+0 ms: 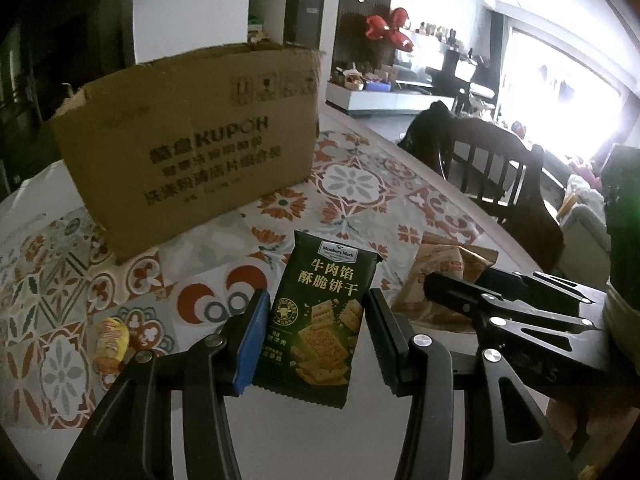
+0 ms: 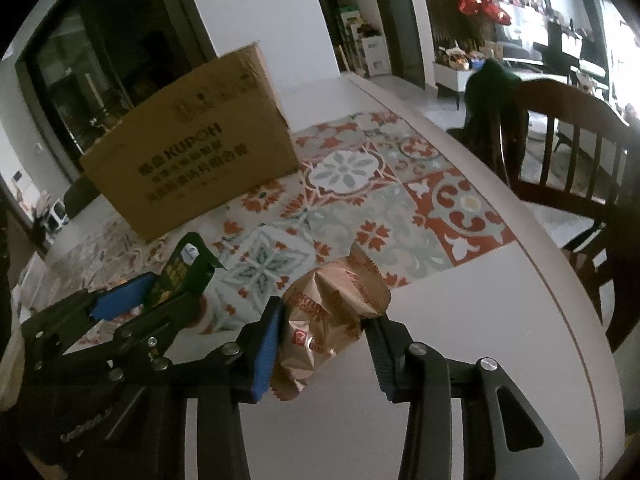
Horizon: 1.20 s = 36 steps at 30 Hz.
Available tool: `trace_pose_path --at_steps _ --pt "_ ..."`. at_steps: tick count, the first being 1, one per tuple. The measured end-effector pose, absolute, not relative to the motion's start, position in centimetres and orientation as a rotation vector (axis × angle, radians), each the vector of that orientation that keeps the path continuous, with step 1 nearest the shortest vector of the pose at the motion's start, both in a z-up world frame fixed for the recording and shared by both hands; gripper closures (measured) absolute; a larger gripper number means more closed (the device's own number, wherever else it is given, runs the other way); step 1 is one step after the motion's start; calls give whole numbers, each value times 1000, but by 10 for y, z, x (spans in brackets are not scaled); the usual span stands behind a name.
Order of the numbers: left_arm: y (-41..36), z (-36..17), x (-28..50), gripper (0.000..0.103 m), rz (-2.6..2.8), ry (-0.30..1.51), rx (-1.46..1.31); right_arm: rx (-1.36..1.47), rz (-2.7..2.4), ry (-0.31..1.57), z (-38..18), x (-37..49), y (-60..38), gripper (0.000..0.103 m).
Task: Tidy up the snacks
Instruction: 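Carry the green packet and brown bag over the box and open both tools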
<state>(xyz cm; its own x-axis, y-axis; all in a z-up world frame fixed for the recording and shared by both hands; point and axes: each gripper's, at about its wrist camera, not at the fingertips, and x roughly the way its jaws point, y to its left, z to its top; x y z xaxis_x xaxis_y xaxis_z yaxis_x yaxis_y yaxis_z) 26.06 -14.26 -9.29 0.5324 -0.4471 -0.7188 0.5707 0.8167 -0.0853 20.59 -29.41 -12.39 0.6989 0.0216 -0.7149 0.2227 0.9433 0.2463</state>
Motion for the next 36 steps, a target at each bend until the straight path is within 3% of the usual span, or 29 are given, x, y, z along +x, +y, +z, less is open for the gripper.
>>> trace_pose_path --at_steps 26,36 --pt "-88 20 289 55 -530 546 141 189 24 512 -5 239 -243 62" --pt "-84 44 325 55 -513 528 137 165 62 462 30 278 -241 62"
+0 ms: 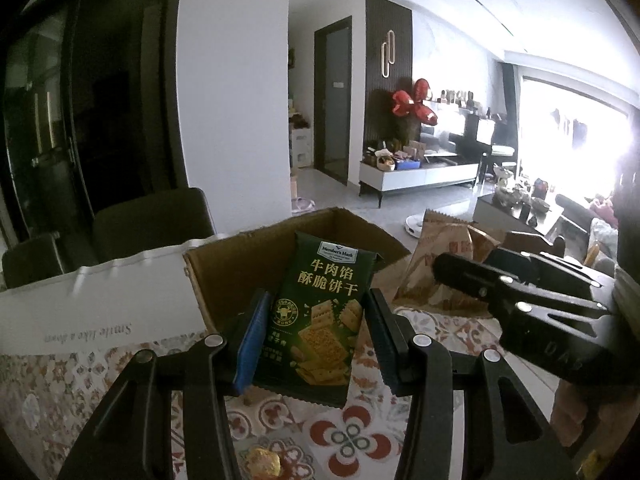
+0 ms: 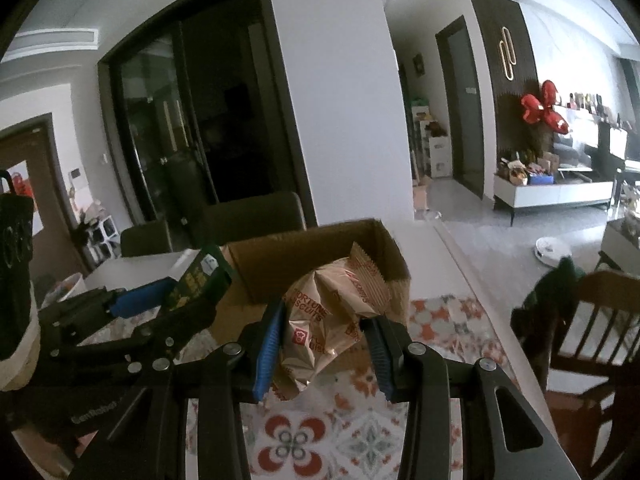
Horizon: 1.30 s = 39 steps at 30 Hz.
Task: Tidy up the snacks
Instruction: 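Carry the green packet and brown bag over the box and open both tools, then move the left tool from the box to the yellow-wrapped candy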
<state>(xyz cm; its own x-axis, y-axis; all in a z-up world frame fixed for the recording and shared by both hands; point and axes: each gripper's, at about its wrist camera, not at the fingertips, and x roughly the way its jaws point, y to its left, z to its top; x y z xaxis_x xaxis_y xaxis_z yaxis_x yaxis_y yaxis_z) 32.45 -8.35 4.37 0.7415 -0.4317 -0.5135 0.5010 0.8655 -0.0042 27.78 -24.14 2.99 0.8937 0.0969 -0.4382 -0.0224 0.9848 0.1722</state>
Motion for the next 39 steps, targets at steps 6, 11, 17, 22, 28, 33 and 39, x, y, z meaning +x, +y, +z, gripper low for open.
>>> trace_pose_path --at_steps 6,11,17,22,28,33,39 --pt "-86 56 349 55 -497 528 145 128 69 461 42 303 -241 62" --pt "-90 61 369 55 -484 541 152 120 74 488 43 325 -244 62" --pt "-93 53 399 55 -466 601 139 110 64 507 40 350 -250 62" --pt "-95 45 417 55 -460 637 123 102 55 543 33 370 -253 61" --pt "-96 44 427 29 -401 647 119 134 42 584 25 387 -258 58" --pt "-88 48 415 25 -344 598 160 127 -7 595 26 383 -258 44" --pt "-74 49 388 22 -336 554 154 83 -9 563 28 359 -245 38"
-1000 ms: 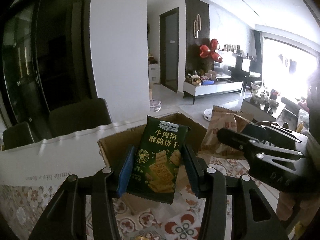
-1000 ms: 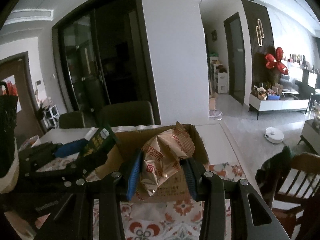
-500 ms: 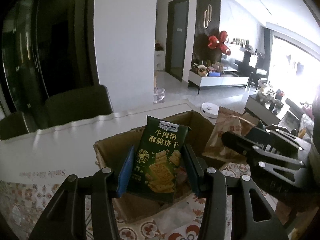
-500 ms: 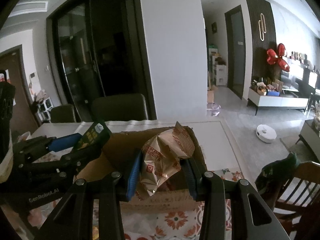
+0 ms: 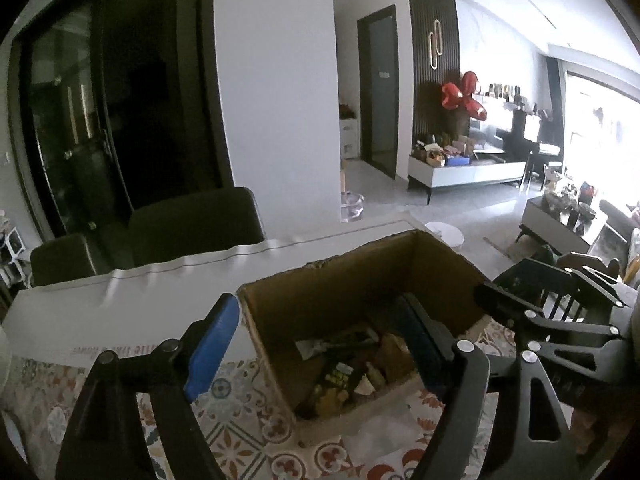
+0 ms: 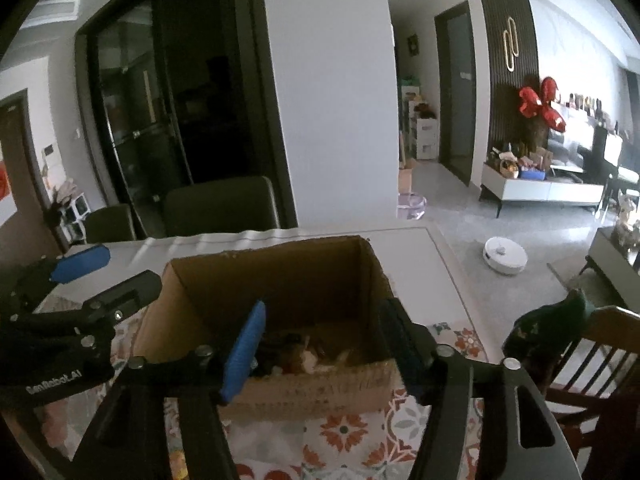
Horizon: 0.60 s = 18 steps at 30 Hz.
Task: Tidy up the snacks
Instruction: 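Move the left tool from the box to the yellow-wrapped candy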
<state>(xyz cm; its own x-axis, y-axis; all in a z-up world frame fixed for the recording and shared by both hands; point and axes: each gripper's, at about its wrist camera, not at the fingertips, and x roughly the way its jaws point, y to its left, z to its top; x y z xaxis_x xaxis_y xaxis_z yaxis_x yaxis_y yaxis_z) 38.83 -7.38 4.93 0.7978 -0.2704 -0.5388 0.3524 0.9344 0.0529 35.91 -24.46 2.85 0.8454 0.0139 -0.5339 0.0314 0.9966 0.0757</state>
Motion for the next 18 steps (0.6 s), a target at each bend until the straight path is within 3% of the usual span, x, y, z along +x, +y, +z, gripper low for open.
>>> trace_pose_path --at_steps 18 --pt "-30 23 311 22 -313 524 194 23 42 528 3 289 -199 38"
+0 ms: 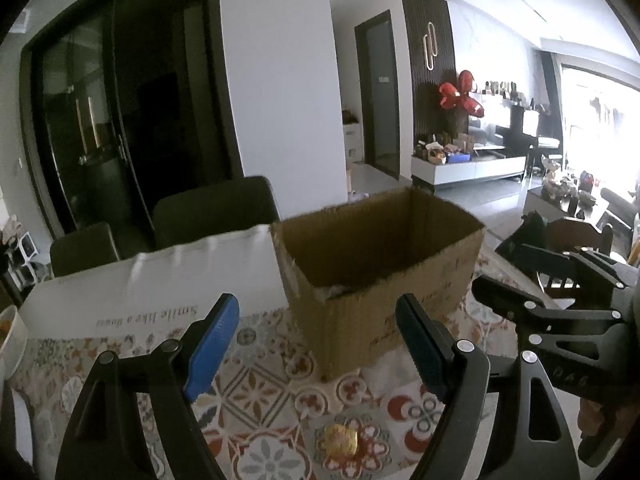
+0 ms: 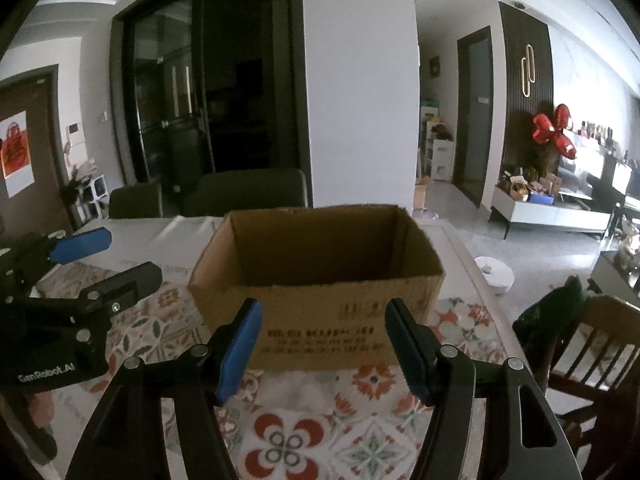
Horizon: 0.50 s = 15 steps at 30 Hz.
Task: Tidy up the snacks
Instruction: 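Move the left tool from the box to the yellow-wrapped candy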
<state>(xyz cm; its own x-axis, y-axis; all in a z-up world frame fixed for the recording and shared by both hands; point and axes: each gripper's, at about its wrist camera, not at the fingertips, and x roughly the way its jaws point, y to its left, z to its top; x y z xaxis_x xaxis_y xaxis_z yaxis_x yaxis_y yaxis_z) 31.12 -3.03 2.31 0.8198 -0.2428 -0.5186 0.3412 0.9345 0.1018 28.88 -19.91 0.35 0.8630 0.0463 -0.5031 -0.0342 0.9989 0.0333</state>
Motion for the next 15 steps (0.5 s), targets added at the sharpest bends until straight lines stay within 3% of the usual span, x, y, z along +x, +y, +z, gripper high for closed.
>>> trace_pose_path --at_steps 15 --pt "-21 -40 292 23 -321 681 180 76 41 654 -52 267 -196 38"
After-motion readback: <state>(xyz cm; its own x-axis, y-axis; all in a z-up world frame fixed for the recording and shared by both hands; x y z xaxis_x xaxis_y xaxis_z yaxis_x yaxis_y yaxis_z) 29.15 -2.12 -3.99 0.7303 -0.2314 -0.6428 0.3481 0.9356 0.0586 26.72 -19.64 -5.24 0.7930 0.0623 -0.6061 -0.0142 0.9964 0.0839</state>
